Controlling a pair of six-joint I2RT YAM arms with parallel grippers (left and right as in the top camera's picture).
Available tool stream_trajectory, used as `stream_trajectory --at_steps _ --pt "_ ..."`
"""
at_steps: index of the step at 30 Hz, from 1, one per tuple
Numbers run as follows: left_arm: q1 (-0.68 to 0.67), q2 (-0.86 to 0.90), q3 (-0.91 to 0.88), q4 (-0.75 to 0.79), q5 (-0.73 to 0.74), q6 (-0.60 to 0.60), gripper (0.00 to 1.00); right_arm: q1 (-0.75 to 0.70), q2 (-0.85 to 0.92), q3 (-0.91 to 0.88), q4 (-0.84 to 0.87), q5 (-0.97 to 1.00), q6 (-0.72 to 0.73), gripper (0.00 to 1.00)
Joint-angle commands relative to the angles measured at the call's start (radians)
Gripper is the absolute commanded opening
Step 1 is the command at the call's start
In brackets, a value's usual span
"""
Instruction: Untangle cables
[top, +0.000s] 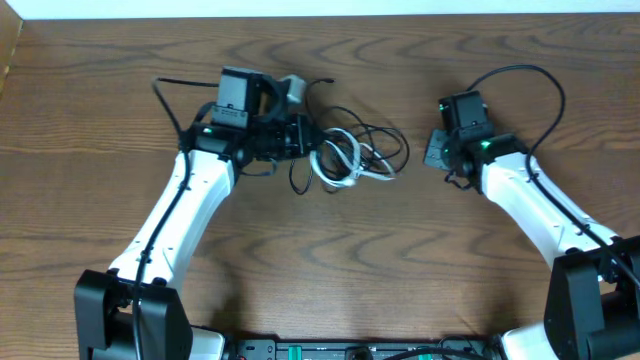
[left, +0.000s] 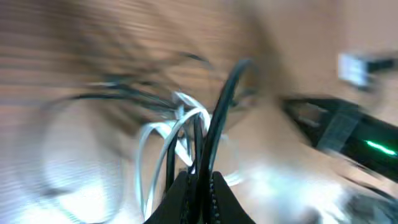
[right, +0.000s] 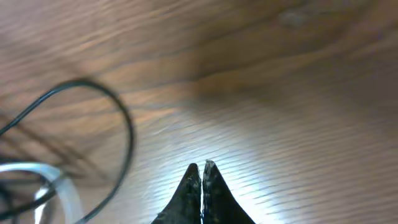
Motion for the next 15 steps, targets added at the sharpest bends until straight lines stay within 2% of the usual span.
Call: stream_trajectory --at_steps 1,3,4,5,6,7,10,15 --pt "0.048 0.000 0.002 -0.026 -0.249 0.027 0.07 -0.048 -0.006 0.003 0.006 0.023 0.032 0.01" --pt "0.051 0.000 0.002 -0.029 -0.158 0.027 0.07 -0.053 -0.013 0.003 0.059 -0.154 -0.024 0.17" --pt "0.047 0.000 0.002 -0.028 -0.055 0.028 0.08 -0.049 -0.013 0.003 0.115 -0.375 -0.135 0.32" --pt "0.043 0.000 0.002 -0.026 -0.008 0.028 0.07 -0.042 -0.013 0.003 0.140 -0.539 -0.197 0.36" --pt "0.039 0.000 0.002 -0.018 0.114 0.065 0.07 -0.027 -0.013 0.003 0.155 -0.710 -0.238 0.45" --pt "0.039 0.000 0.002 0.002 0.267 0.088 0.07 -0.015 -0.013 0.003 0.159 -0.778 -0.244 0.50" --pt "0.039 0.000 0.002 0.042 0.366 0.086 0.08 0.010 -0.013 0.003 0.175 -0.861 -0.261 0.53" --pt "0.032 0.000 0.002 0.090 0.430 0.051 0.07 0.052 -0.013 0.003 0.206 -0.942 -0.261 0.54"
